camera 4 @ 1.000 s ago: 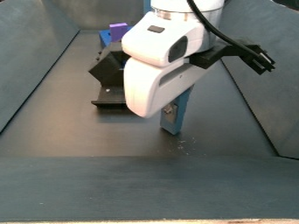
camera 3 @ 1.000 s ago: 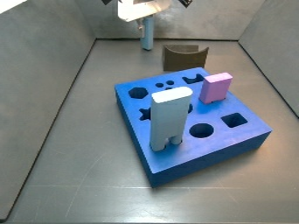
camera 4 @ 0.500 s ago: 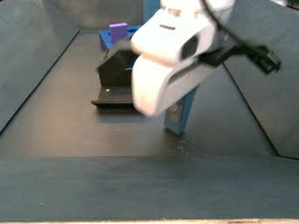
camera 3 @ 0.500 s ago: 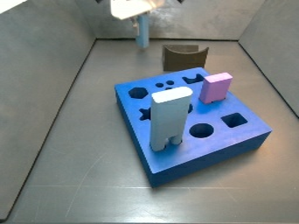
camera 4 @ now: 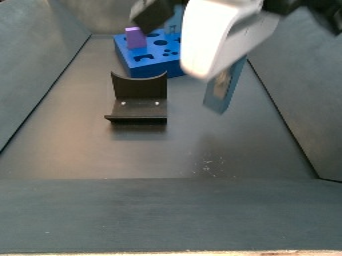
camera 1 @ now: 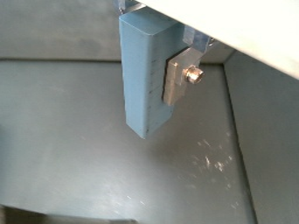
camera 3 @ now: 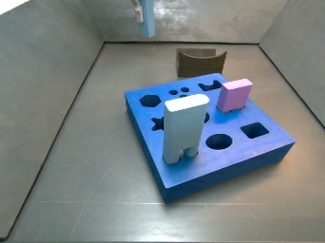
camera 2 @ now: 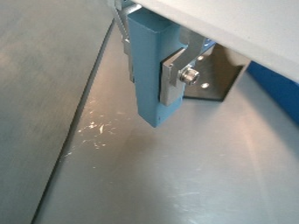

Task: Pick up the rectangle object. Move to above the board. Insert the rectangle object.
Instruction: Move to above the board.

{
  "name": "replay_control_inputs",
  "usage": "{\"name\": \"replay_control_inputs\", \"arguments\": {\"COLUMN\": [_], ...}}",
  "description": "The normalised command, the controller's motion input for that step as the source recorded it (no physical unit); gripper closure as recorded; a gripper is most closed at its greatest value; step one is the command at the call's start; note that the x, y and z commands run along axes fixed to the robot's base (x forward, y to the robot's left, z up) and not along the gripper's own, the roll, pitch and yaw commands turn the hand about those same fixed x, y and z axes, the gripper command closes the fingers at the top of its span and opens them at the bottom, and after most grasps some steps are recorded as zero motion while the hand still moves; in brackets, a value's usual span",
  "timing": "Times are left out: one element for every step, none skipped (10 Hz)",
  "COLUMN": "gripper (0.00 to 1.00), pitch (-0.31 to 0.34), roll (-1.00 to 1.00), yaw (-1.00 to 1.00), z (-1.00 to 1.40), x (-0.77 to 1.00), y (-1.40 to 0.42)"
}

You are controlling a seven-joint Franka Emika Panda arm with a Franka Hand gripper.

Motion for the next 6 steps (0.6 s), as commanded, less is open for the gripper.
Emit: {"name": "replay_control_inputs", "arguments": {"gripper": [1.0, 1.0, 1.0, 1.0, 1.0, 1.0], "pitch": [0.065, 0.092, 0.113, 0.123, 0.121, 0.111], "roll": [0.09, 0.14, 0.2, 0.24, 0.24, 0.22], "yaw": [0.06, 0.06, 0.06, 0.05, 0.05, 0.05], "z": [1.0, 1.0, 1.0, 1.0, 1.0, 1.0], "x": [-0.23, -0.22, -0.21, -0.2, -0.2, -0.18], "y": [-0.28, -0.27, -0.25, -0.24, -0.23, -0.22]}}
